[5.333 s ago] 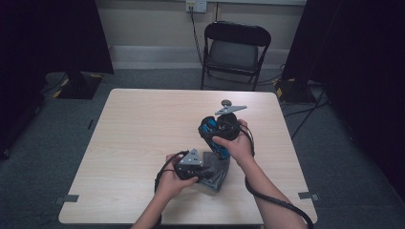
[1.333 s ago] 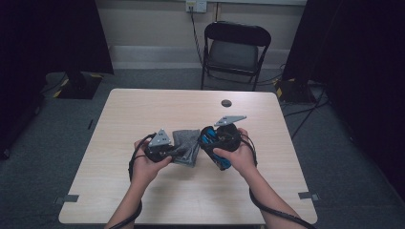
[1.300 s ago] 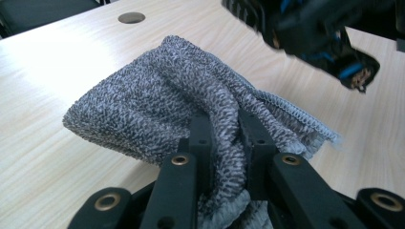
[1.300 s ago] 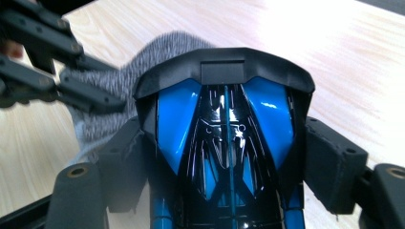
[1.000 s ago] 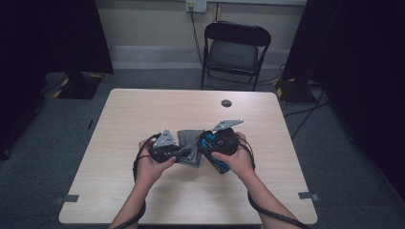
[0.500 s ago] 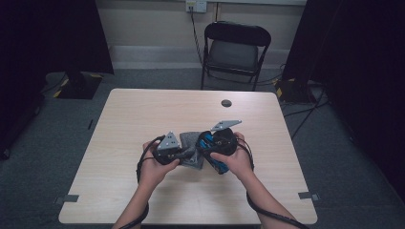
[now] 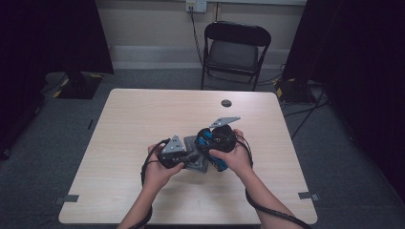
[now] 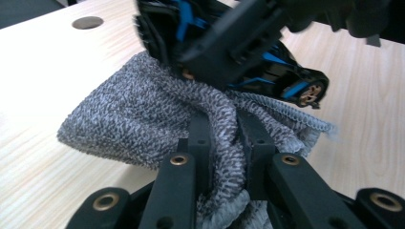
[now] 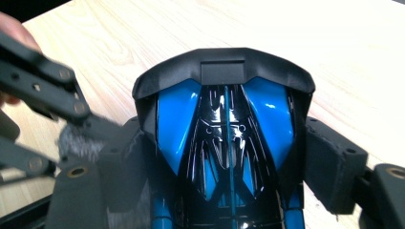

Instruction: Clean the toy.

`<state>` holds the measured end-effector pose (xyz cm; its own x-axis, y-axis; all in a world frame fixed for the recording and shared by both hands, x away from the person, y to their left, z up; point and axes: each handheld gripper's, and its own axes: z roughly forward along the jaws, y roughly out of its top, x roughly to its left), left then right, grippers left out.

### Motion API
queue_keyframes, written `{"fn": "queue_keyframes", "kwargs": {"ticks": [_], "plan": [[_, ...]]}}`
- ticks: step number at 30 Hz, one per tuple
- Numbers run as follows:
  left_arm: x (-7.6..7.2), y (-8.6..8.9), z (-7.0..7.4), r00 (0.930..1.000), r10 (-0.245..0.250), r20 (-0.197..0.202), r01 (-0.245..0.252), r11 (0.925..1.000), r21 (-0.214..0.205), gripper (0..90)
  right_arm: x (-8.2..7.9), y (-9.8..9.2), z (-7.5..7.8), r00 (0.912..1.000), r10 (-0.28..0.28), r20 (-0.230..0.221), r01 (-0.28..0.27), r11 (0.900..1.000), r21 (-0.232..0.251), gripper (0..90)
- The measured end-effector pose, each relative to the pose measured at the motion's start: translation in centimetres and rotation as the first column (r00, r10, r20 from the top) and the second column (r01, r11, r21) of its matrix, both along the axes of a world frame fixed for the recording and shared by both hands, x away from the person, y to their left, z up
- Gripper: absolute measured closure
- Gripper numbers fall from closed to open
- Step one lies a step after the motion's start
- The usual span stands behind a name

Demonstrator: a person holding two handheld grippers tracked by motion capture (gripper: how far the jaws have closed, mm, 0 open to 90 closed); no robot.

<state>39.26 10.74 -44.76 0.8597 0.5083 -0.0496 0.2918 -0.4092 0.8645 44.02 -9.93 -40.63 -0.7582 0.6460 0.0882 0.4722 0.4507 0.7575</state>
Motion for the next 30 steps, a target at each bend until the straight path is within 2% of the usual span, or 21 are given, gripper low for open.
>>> {"fn": "queue_keyframes", "kwargs": {"ticks": [6,26,30], "plan": [[-0.2,-1.1,-0.2,0.9995,-0.031,-0.003,0.031,0.9995,0.010,78.0,0.3,0.3,0.3,1.0000,-0.006,0.008,0.005,1.0000,0.005,25.6],[-0.9,-2.9,-0.5,0.9966,-0.082,-0.010,0.082,0.9963,0.026,78.2,1.2,0.3,1.1,0.9994,-0.034,0.010,0.034,0.9994,0.004,25.6],[-1.1,-3.4,-0.8,0.9950,-0.099,-0.014,0.099,0.9948,0.024,78.2,1.4,0.3,1.2,0.9992,-0.037,0.012,0.037,0.9992,0.016,25.6]]}}
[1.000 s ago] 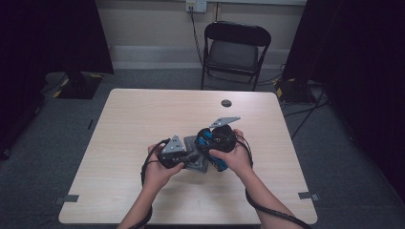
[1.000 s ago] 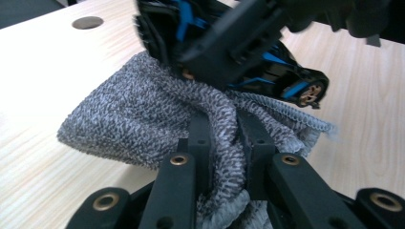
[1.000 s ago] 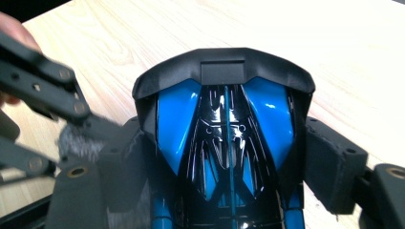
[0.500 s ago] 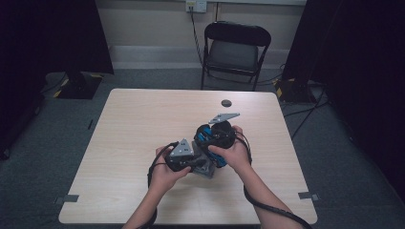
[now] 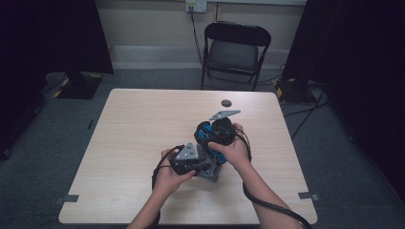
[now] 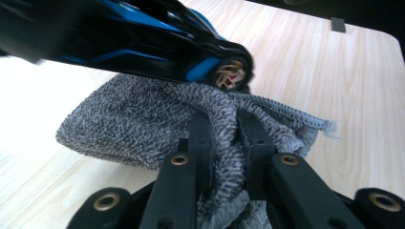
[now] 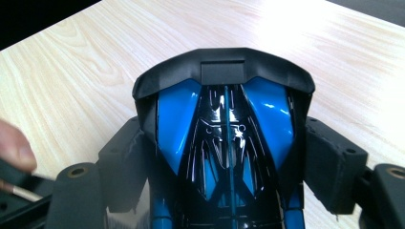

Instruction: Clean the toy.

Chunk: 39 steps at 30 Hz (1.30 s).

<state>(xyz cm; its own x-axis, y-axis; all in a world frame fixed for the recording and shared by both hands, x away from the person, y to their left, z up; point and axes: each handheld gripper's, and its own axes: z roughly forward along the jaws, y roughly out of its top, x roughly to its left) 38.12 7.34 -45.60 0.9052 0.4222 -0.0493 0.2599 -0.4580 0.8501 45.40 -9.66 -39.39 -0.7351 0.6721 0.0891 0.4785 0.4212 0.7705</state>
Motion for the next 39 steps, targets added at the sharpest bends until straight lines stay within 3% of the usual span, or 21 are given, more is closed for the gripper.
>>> {"fn": "queue_keyframes", "kwargs": {"ticks": [8,21,30,39], "plan": [[-0.5,-1.2,-0.7,0.9985,-0.048,-0.025,0.047,0.9986,-0.022,78.2,0.4,-0.3,0.3,0.9999,-0.016,0.004,0.016,0.9998,0.009,25.6],[-0.9,-2.3,-0.9,0.9934,-0.108,-0.039,0.108,0.9942,-0.002,78.1,1.2,-2.6,0.8,0.9964,-0.085,0.009,0.084,0.9959,0.031,25.6],[0.2,1.7,0.3,0.9999,0.006,-0.009,-0.006,1.0000,0.002,78.0,1.5,-6.0,0.2,0.9906,-0.137,0.001,0.137,0.9906,0.002,25.6],[1.5,7.1,0.6,0.9915,0.130,-0.006,-0.129,0.9907,0.043,78.1,1.6,-9.4,-2.5,0.9799,-0.195,-0.042,0.194,0.9805,-0.034,25.6]]}}
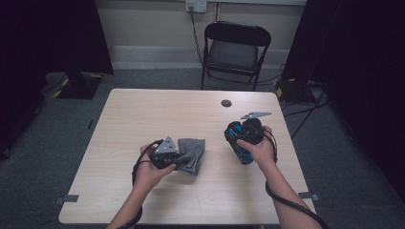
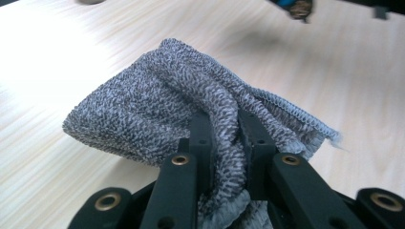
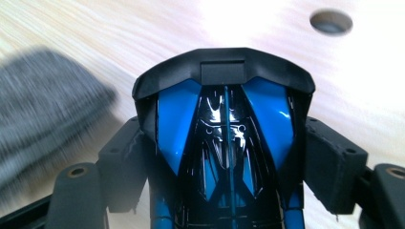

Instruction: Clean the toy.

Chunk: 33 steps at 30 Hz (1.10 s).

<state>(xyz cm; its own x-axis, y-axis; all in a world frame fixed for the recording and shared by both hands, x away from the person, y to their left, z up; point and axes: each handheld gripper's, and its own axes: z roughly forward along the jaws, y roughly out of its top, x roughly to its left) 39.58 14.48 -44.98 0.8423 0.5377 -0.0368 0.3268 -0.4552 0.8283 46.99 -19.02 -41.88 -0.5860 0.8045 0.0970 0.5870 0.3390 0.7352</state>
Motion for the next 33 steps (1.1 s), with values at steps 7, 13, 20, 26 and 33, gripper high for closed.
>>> {"fn": "queue_keyframes", "kwargs": {"ticks": [7,13,20,26,33], "plan": [[1.0,2.8,-0.6,0.9980,0.061,-0.016,-0.060,0.9979,0.023,78.1,0.5,-1.2,-1.7,0.9995,-0.022,-0.021,0.021,0.9983,-0.054,25.6],[2.1,4.0,-1.4,0.9950,0.099,-0.018,-0.098,0.9948,0.028,77.9,1.6,-1.8,-2.9,0.9985,-0.035,-0.043,0.031,0.9948,-0.097,25.6],[3.2,4.6,-3.1,0.9920,0.120,-0.037,-0.119,0.9921,0.039,77.5,3.0,-1.9,-4.2,0.9980,-0.032,-0.054,0.025,0.9907,-0.134,25.5],[3.5,4.5,-3.8,0.9906,0.130,-0.042,-0.129,0.9909,0.038,74.1,3.9,-1.8,-5.3,0.9976,-0.041,-0.056,0.033,0.9895,-0.141,25.3],[3.4,4.7,-4.2,0.9868,0.154,-0.050,-0.153,0.9880,0.018,68.7,4.2,-1.6,-6.6,0.9975,-0.053,-0.048,0.045,0.9874,-0.152,25.1]]}}
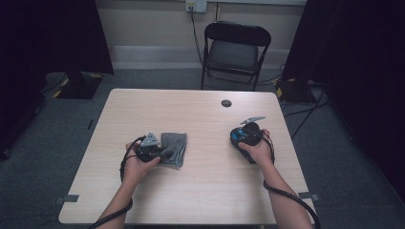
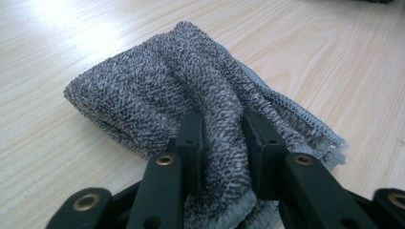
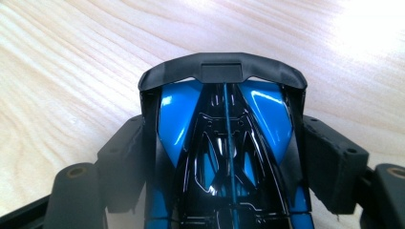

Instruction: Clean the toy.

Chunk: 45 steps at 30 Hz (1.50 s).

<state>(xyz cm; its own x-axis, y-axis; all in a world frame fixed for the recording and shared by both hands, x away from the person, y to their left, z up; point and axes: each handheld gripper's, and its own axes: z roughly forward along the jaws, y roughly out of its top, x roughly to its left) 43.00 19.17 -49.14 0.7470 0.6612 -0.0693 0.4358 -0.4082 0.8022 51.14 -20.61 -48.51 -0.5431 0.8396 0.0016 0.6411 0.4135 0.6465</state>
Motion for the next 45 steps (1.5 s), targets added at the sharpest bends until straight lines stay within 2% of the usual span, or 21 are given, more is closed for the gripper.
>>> {"fn": "queue_keyframes", "kwargs": {"ticks": [4,6,9,10,11,14,17,18,20,22,25,30,35,40,45], "plan": [[0.0,0.1,-0.1,0.9997,0.023,-0.012,-0.023,0.9997,0.000,61.5,0.1,0.1,-0.1,1.0000,0.004,0.003,-0.004,1.0000,-0.005,24.9],[-0.1,-0.1,0.0,0.9992,0.038,-0.012,-0.038,0.9992,-0.009,53.2,0.2,0.1,-0.1,1.0000,0.006,0.007,-0.006,0.9999,-0.008,24.8],[-0.2,0.0,0.2,0.9982,0.061,0.001,-0.061,0.9981,0.011,38.1,0.2,0.1,-0.3,0.9999,0.011,0.012,-0.011,0.9999,0.002,23.8],[-0.2,0.1,0.3,0.9978,0.067,0.007,-0.067,0.9976,0.019,35.3,0.2,0.0,-0.3,0.9999,0.012,0.011,-0.012,0.9999,0.002,22.9],[-0.3,0.1,0.4,0.9977,0.068,-0.002,-0.068,0.9976,0.012,33.3,0.2,0.0,-0.3,0.9998,0.015,0.013,-0.015,0.9999,0.002,22.9],[-0.5,0.2,0.7,0.9973,0.073,0.007,-0.073,0.9973,0.008,29.5,0.1,-0.1,0.0,0.9997,0.016,0.021,-0.016,0.9999,0.007,21.0],[-0.7,0.1,1.3,0.9973,0.074,-0.003,-0.074,0.9973,0.007,28.2,0.0,-0.4,0.4,0.9994,0.002,0.034,-0.003,0.9994,0.035,16.6],[-0.7,0.1,1.5,0.9974,0.073,0.006,-0.073,0.9974,0.003,27.3,0.0,-0.5,0.6,0.9993,-0.006,0.038,0.004,0.9990,0.044,15.6],[-0.8,0.0,1.8,0.9977,0.068,0.003,-0.068,0.9977,-0.003,26.9,0.0,-0.7,1.0,0.9992,-0.021,0.035,0.019,0.9979,0.062,15.8],[-1.0,-0.1,2.2,0.9979,0.065,0.005,-0.065,0.9979,-0.002,26.0,-0.2,-0.8,1.4,0.9992,-0.013,0.039,0.011,0.9978,0.066,16.2],[-1.3,-0.4,2.6,0.9981,0.060,0.015,-0.059,0.9979,-0.026,25.8,-0.7,-1.0,2.1,0.9989,-0.009,0.047,0.005,0.9960,0.089,16.2],[-2.2,-0.9,3.7,0.9988,0.045,0.020,-0.044,0.9977,-0.052,24.1,-2.1,-1.0,3.0,0.9980,0.012,0.063,-0.018,0.9941,0.107,16.1],[-3.1,-1.8,4.4,0.9994,0.029,0.020,-0.027,0.9974,-0.067,24.2,-3.8,-0.6,3.7,0.9962,0.019,0.085,-0.031,0.9878,0.153,16.7],[-4.1,-2.7,4.6,0.9999,0.012,0.012,-0.011,0.9965,-0.083,23.9,-5.5,-0.4,4.2,0.9948,0.042,0.093,-0.057,0.9831,0.174,16.7],[-5.1,-3.5,4.6,0.9999,-0.009,0.010,0.010,0.9958,-0.091,23.8,-7.1,-0.6,4.5,0.9941,0.059,0.091,-0.078,0.9726,0.219,16.4]]}}
